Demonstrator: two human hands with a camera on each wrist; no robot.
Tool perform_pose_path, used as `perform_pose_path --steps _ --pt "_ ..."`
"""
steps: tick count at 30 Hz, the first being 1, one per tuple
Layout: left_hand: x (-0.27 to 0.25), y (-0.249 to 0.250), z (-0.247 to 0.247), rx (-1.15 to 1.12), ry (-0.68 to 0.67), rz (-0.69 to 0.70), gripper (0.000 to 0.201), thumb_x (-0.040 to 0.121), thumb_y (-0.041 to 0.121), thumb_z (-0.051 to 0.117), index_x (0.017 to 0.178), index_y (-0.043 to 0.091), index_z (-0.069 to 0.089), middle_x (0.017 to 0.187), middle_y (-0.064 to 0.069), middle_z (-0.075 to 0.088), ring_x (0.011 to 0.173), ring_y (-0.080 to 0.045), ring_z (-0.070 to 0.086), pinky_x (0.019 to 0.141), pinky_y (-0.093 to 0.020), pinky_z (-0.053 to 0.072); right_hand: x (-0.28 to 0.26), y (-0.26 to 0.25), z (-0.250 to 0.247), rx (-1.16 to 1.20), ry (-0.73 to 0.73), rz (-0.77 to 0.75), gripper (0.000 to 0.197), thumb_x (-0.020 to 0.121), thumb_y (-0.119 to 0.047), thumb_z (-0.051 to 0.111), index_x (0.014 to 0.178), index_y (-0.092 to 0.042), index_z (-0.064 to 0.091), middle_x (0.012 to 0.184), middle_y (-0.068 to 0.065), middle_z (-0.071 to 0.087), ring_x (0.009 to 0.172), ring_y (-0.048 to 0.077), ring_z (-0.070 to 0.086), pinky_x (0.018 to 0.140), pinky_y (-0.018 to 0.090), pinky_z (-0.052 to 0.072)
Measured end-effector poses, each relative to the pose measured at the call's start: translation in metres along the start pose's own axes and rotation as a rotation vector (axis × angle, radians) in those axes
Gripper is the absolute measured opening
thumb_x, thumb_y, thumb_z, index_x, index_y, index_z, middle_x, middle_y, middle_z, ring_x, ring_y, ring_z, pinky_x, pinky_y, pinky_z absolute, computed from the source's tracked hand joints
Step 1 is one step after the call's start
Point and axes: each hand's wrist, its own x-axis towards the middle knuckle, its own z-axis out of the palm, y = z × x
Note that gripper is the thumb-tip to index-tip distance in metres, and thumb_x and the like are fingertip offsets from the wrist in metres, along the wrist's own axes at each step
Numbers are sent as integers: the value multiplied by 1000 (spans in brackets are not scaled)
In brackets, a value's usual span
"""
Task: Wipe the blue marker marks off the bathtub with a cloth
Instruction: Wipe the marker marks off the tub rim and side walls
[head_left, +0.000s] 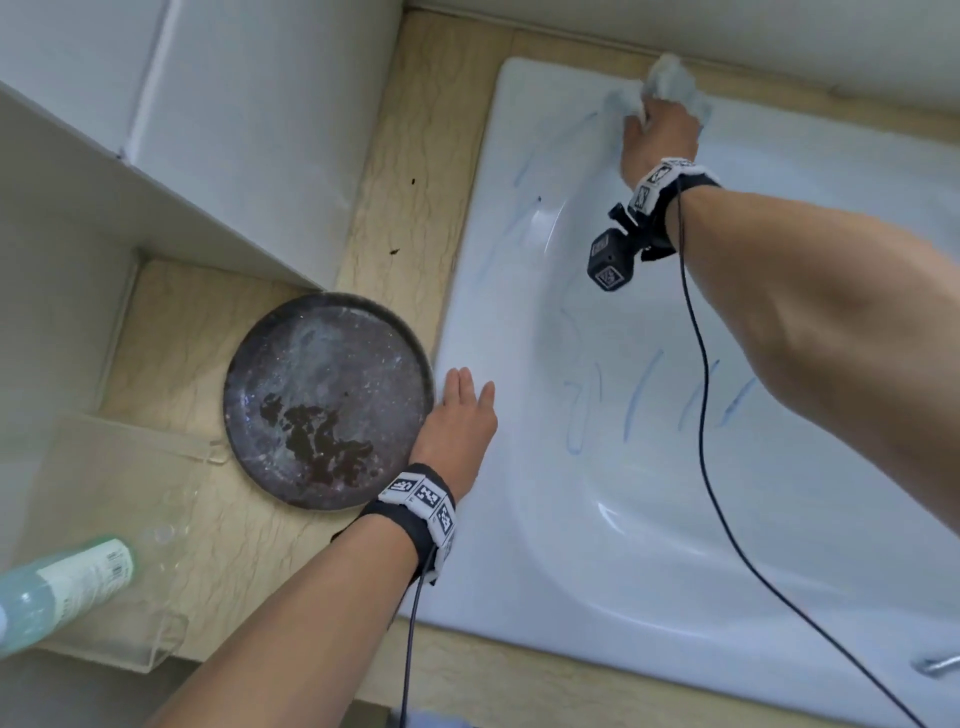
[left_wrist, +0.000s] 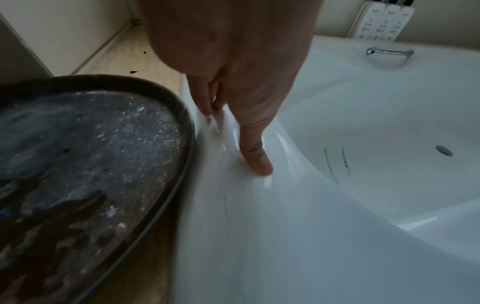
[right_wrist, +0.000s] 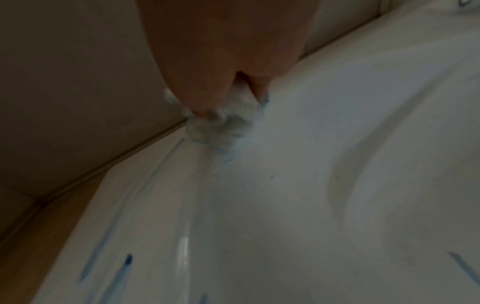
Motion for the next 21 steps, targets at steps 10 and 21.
perform_pose_path --steps 10,21 --pt "2 -7 -5 79 -30 67 106 90 40 69 155 -1 -3 158 -36 -3 148 -47 -5 121 -45 1 -41 -24 29 -15 -93 -237 44 102 -29 47 145 -21 51 157 14 37 144 34 36 110 43 38" --pt "-6 -5 -20 46 -88 72 103 91 32 68 156 0 -5 159 -33 -8 149 -43 -9 119 -36 19 3 -48 14 -83 -171 -186 47 103 -26 42 149 -16 44 156 19 36 141 35 37 112 37 34"
